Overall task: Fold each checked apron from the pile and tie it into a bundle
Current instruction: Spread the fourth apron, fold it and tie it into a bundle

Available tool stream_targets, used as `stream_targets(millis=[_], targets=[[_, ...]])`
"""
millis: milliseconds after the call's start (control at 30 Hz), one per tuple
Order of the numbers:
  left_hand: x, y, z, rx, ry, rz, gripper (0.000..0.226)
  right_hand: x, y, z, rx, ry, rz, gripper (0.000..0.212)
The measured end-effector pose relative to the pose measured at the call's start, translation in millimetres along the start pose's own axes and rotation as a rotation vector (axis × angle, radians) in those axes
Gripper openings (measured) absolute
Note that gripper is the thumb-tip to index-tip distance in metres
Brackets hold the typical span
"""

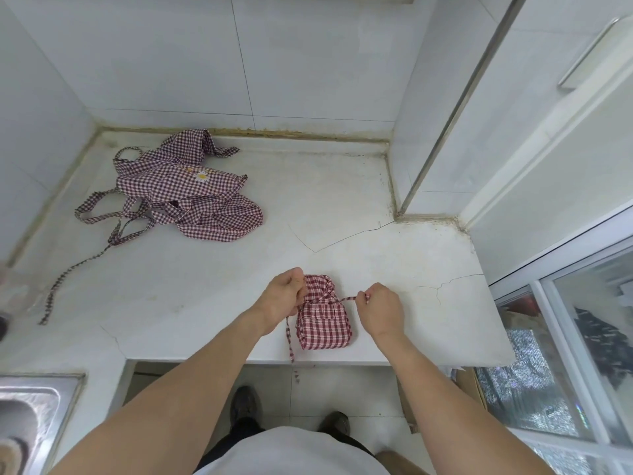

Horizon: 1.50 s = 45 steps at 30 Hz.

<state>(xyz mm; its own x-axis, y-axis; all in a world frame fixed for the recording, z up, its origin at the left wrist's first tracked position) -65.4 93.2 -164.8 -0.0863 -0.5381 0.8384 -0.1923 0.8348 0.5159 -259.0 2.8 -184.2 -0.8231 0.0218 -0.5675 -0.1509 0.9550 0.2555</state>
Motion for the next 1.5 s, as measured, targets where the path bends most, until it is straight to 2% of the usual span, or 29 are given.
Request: stream_targets(millis=[167, 267, 433, 600, 633, 733, 800, 867, 967, 1100, 1267, 1400, 1500], targets=[[5, -2, 10, -0.057, -0.39, 0.047, 0.03, -13, -1, -17, 0.006, -0.042, -0.095, 0.028], [9, -2, 14, -0.076, -0.418, 0.092, 0.028, -25, 1, -24, -0.083, -0.139, -0.181, 0.024], [2, -6, 24, -0.13, -0.41, 0.084, 0.022, -72, 23, -23, -0.398, -0.291, -0.356, 0.019], [-8, 0, 46, -0.318, -0.39, -0.06, 0.018, -102, 18, -17, -0.423, -0.264, -0.435, 0.015], [-8, 1, 48, -0.339, -0.407, -0.071, 0.018, -104, 16, -16, -0.407, -0.268, -0.432, 0.015], [-9, 3, 41, -0.325, -0.492, -0.078, 0.037, -97, 9, -10, -0.36, -0.352, -0.366, 0.009], [-12, 4, 39, -0.316, -0.34, -0.12, 0.036, -84, 8, -6, -0.381, -0.438, -0.291, 0.007], [-16, 6, 36, -0.306, -0.186, -0.164, 0.036, -73, 15, 4, -0.488, -0.47, -0.245, 0.01], [-19, 5, 36, -0.311, -0.108, -0.184, 0.035, -66, 29, 17, -0.579, -0.39, -0.26, 0.021], [-20, 4, 38, -0.322, -0.141, -0.198, 0.036, -64, 32, 19, -0.44, -0.449, -0.291, 0.017], [-16, -1, 32, -0.234, -0.175, -0.154, 0.029, -62, 34, 14, -0.313, -0.528, -0.244, 0.013], [-19, -4, 32, -0.188, -0.176, -0.148, 0.019, -63, 34, 14, -0.28, -0.625, -0.166, 0.019], [-24, -7, 30, -0.168, -0.217, -0.166, 0.014, -58, 36, 26, -0.362, -0.796, -0.007, 0.019]])
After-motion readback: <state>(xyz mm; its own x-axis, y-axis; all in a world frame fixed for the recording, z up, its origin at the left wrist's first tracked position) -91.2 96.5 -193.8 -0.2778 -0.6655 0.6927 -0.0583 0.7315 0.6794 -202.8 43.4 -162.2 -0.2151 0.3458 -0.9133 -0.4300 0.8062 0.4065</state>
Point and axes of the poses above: each hand's wrist, its own y-axis away from the middle knuckle, its own z-axis out of the palm, x = y × z, the point moved 10 cm from there along -y, towards the middle knuckle, and after that the axes turned 8 degrees about -y, right-handed, at the moved point
